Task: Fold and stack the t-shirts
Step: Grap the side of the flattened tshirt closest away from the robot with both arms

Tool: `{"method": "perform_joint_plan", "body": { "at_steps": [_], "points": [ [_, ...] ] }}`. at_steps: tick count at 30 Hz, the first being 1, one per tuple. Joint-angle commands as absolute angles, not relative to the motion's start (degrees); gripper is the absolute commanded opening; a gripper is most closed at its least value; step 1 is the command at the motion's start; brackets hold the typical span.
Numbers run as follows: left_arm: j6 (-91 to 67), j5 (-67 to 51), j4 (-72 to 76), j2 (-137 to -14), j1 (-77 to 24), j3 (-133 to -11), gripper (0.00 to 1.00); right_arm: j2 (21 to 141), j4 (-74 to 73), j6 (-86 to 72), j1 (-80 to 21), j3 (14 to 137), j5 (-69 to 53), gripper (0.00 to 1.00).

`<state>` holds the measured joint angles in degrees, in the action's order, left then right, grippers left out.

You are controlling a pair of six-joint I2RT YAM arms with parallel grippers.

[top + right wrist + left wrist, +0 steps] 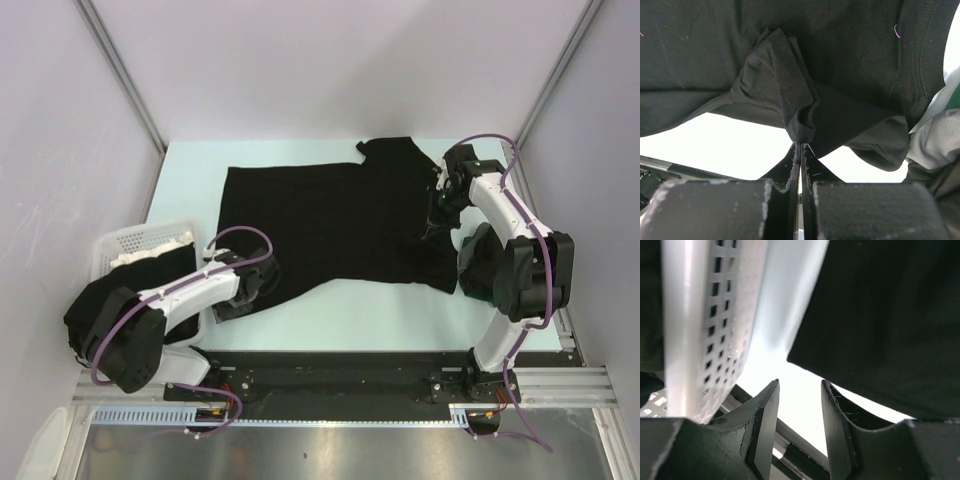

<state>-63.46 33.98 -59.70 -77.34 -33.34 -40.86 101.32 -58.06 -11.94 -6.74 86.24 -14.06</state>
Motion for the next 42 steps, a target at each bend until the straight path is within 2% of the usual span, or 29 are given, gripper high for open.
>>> {"method": "perform_joint_plan", "body": {
  "at_steps": [1,18,32,42],
  "points": [
    [-64.60,35.33,-61.44,-76.46,-31.64,-41.66,0.45,100.02,-57.22,-11.78,-6.42,86.31,-15.38,0.00],
    [-60.73,30.85,-54.67,-79.80,-29.09,-38.85,0.45,99.67,-57.39,-11.78,-5.63,86.04,-15.64,0.00],
    [-57.39,33.84,-53.35,-78.57,-28.83,-40.34,0.46,100.63,-57.74,-11.78,-5.45,86.04,-15.56,0.00],
    [-56.51,32.78,-50.01,-79.72,-28.56,-38.32,0.40,100.37,-58.10,-11.78,-5.36,86.05,-15.56,0.00]
  ]
}}
